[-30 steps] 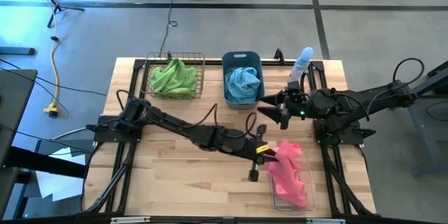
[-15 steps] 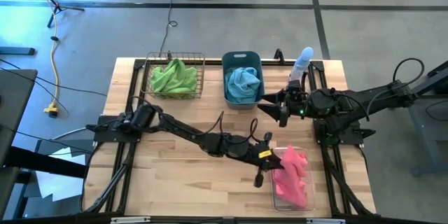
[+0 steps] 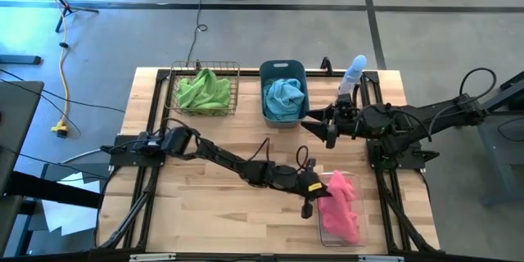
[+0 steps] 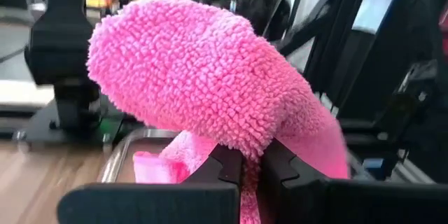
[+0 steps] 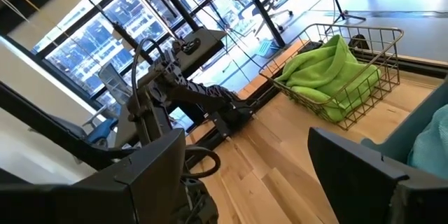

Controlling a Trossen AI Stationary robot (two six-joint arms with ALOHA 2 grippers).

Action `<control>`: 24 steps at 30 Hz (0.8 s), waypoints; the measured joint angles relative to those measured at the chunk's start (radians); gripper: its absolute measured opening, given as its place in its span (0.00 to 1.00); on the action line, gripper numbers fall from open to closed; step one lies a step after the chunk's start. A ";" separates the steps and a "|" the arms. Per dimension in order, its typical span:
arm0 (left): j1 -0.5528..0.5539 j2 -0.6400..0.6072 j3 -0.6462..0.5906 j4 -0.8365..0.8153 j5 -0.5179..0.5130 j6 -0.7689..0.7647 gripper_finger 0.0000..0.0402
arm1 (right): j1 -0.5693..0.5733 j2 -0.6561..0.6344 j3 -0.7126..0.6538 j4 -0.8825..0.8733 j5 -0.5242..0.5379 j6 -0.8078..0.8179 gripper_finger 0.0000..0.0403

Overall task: Sort microfiber towel by color & place in baskets
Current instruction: Put the pink microfiber cloth into the transparent bin

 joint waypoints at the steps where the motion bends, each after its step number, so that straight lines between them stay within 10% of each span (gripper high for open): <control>1: 0.003 0.000 0.000 -0.020 0.000 0.000 0.00 | 0.000 0.000 0.000 -0.002 0.000 0.000 0.74; 15: 0.012 0.010 0.000 -0.120 0.019 -0.019 0.06 | 0.000 0.000 0.000 -0.058 0.022 0.052 0.74; 24: 0.017 0.010 0.011 -0.187 0.093 -0.008 0.32 | 0.000 -0.002 0.000 -0.057 -0.030 0.065 0.74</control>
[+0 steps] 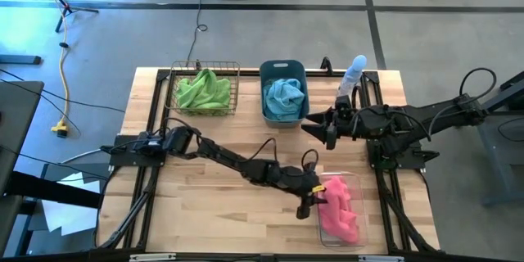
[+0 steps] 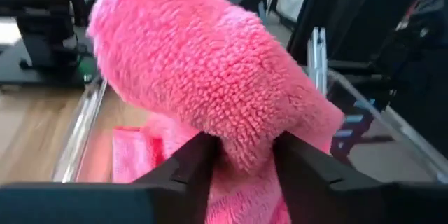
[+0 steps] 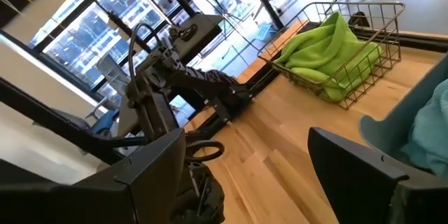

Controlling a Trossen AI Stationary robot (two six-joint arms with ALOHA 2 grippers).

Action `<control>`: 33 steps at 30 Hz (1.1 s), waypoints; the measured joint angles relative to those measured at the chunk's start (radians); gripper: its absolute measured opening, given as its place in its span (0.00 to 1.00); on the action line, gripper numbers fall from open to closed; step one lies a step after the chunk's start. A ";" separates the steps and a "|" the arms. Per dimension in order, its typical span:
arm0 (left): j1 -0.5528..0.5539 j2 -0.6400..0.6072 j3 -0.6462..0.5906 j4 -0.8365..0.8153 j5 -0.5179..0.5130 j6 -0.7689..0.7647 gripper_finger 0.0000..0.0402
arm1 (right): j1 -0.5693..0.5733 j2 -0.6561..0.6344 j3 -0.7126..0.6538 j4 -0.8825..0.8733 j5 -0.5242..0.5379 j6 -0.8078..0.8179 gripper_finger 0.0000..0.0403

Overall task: Sort microfiber towel by color & place in baskets
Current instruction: Put the pink microfiber cloth into the transparent bin

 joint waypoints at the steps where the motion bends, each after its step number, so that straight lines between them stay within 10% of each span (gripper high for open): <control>1: 0.002 0.000 0.013 -0.035 0.000 0.000 0.36 | 0.000 0.000 0.000 0.000 0.000 0.004 0.74; 10: 0.021 -0.001 0.183 -0.270 0.006 0.061 0.60 | 0.000 -0.010 0.000 -0.005 -0.035 0.014 0.74; 22: 0.045 -0.141 0.211 -0.784 0.074 0.087 0.62 | 0.101 -0.156 0.000 -0.227 -0.135 0.205 0.74; 33: 0.122 -0.576 -0.403 -0.423 -0.020 -0.108 0.62 | 0.383 -0.062 0.000 -0.480 -0.261 0.602 0.74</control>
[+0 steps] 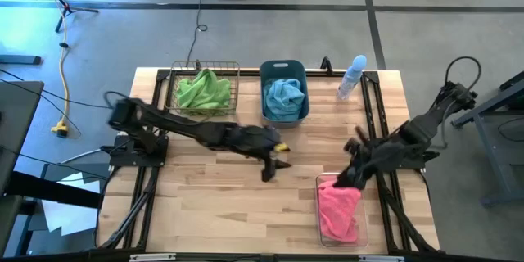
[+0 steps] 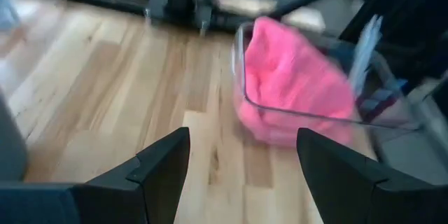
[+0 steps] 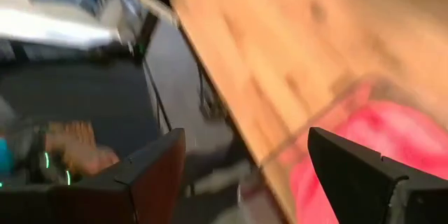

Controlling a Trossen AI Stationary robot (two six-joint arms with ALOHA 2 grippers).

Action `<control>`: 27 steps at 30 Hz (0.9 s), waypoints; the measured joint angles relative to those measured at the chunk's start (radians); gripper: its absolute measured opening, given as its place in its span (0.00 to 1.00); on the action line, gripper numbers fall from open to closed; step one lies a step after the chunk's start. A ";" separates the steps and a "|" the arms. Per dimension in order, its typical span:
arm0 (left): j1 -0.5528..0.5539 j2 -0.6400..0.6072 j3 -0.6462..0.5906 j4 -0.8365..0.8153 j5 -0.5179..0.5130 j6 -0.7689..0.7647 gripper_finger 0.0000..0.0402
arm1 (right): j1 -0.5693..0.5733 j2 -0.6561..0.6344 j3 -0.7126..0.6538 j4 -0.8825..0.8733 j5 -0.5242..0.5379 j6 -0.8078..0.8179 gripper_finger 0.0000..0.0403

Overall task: Sort microfiber towel by color & place in baskets
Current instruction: Put the pink microfiber cloth into the transparent bin

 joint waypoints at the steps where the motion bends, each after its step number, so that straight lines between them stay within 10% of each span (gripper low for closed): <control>1: 0.002 -0.047 -0.067 0.069 -0.002 -0.020 0.62 | 0.019 0.020 0.000 0.000 -0.021 0.020 0.74; 6: -0.001 -0.235 -0.311 0.336 -0.061 -0.115 0.62 | 0.062 0.141 0.000 -0.001 -0.166 0.011 0.60; 13: -0.004 -0.348 -0.391 0.368 -0.129 -0.138 0.62 | 0.031 0.280 0.074 -0.152 -0.295 -0.092 0.05; 27: -0.005 -0.353 -0.394 0.341 -0.143 -0.146 0.62 | 0.021 0.586 0.130 -0.425 -0.342 -0.251 0.01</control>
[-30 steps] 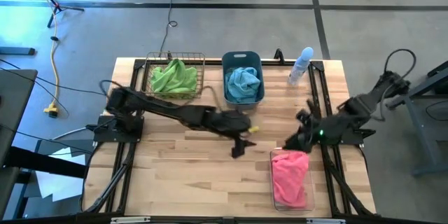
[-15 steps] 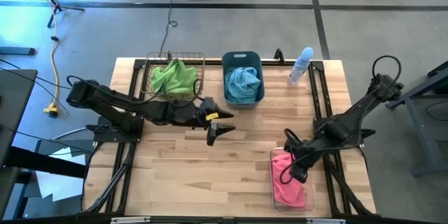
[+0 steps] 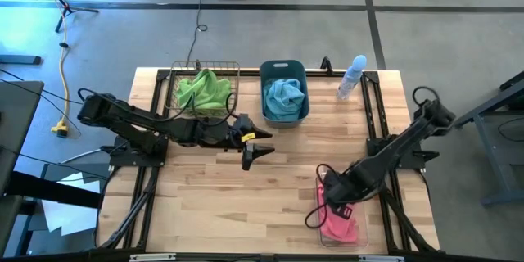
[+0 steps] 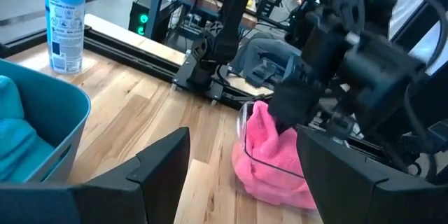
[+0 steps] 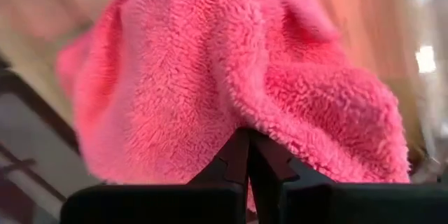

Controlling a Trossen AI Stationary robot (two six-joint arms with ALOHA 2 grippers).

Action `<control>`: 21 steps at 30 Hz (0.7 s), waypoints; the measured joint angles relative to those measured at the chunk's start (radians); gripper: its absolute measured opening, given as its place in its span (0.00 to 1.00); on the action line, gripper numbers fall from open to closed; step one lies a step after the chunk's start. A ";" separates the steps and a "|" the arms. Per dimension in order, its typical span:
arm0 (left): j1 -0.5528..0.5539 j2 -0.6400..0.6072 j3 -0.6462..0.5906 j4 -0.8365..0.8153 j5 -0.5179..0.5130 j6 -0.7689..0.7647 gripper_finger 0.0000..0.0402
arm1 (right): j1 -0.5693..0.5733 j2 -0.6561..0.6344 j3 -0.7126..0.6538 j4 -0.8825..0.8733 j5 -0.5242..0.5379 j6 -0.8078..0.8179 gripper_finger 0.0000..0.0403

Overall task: Sort microfiber towel by color & place in baskets
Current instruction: Put the pink microfiber cloth into the transparent bin

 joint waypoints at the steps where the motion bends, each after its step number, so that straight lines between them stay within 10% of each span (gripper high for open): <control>1: 0.000 0.000 0.000 0.000 0.000 -0.001 0.62 | 0.000 0.019 0.000 0.006 -0.002 -0.012 0.00; 21: 0.000 -0.064 0.000 0.006 0.003 -0.024 0.62 | 0.052 0.229 0.001 0.155 0.055 -0.279 0.00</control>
